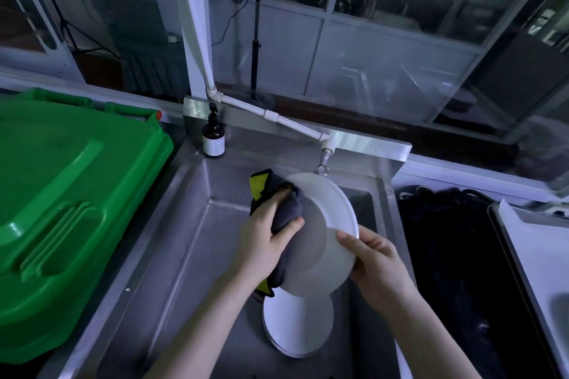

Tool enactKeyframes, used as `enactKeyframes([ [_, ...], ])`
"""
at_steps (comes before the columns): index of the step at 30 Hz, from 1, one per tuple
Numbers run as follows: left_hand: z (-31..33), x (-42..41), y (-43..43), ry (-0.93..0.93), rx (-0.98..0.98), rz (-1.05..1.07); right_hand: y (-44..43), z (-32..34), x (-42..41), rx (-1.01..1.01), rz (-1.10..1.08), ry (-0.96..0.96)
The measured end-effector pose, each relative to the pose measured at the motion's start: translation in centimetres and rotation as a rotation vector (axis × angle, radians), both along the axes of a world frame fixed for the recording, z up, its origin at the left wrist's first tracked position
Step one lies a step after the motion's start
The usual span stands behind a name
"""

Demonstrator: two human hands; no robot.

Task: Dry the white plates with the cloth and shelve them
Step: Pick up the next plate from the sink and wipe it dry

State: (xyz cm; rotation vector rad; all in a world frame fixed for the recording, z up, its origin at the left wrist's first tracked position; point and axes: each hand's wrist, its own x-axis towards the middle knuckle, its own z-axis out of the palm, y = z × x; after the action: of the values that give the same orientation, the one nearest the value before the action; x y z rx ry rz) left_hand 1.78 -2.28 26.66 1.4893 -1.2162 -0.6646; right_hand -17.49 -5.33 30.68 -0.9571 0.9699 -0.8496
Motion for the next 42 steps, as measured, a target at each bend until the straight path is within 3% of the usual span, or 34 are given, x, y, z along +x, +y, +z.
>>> enactKeyframes([
  [4, 0.6, 1.2, -1.1, -0.054, -0.031, -0.081, -0.3, 0.4, -0.3, 0.011, -0.018, -0.024],
  [8, -1.2, 1.3, 0.7, 0.083, 0.018, 0.040, -1.4, 1.4, -0.8, 0.029, -0.112, -0.119],
  [11, -2.9, -0.9, 3.1, 0.073, 0.006, 0.053, -2.2, 1.7, -0.2, 0.045, -0.198, -0.248],
  [14, -3.0, -3.6, 4.0, 0.009, -0.044, -0.007, -2.4, 1.5, 1.4, 0.082, -0.256, -0.307],
  [19, -2.6, -4.0, 3.1, -0.259, -0.217, -0.139, -1.9, 0.2, 2.3, 0.178, -0.277, -0.291],
  [25, -4.5, -3.0, 3.7, -0.165, -0.210, -0.051, -3.1, 0.5, 1.0, 0.177, -0.367, -0.315],
  [32, -1.0, -4.9, 2.0, -0.490, -0.331, -0.168, -1.4, 0.5, 3.3, 0.226, -0.305, -0.329],
  [39, -2.6, -3.7, 3.2, -0.468, -0.336, -0.147, -2.7, 0.5, 1.6, 0.220, -0.300, -0.314],
  [42, -4.1, -3.1, 4.2, -0.350, -0.258, -0.087, -3.4, 0.8, 0.9, 0.185, -0.309, -0.346],
])
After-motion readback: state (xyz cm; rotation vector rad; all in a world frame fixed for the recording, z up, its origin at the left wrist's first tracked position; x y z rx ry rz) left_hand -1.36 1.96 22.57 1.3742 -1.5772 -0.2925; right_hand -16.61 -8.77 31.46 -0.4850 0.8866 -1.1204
